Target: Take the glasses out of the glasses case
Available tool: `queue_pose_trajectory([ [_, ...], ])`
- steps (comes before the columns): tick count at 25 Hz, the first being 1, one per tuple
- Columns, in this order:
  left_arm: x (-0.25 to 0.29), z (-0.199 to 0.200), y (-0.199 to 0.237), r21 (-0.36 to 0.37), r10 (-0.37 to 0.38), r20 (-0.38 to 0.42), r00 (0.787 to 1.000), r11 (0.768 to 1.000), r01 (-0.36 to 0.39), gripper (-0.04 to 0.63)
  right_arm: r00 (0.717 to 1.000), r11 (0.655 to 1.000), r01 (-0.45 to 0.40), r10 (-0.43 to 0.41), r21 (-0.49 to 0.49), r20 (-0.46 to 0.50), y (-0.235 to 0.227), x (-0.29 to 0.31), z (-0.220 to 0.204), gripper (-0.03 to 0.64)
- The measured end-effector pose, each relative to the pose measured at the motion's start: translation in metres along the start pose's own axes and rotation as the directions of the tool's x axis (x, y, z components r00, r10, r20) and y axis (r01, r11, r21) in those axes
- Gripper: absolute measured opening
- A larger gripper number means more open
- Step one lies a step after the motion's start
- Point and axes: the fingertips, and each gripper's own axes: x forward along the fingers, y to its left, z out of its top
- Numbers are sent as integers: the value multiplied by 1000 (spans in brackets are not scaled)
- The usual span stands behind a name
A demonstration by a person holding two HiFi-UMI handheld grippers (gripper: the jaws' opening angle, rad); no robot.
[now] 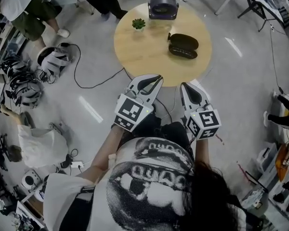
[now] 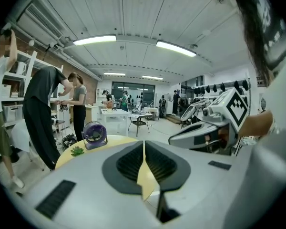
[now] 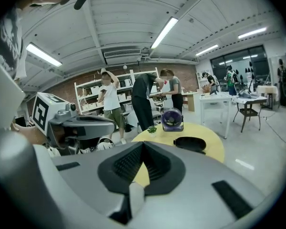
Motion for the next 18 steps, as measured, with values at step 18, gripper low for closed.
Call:
queue_pose_trajectory([
  [18,29,-8,38,-87,67,-22,997,994,-69,20,997,999,-44,42,-27,-70,-36,47,2,-3],
])
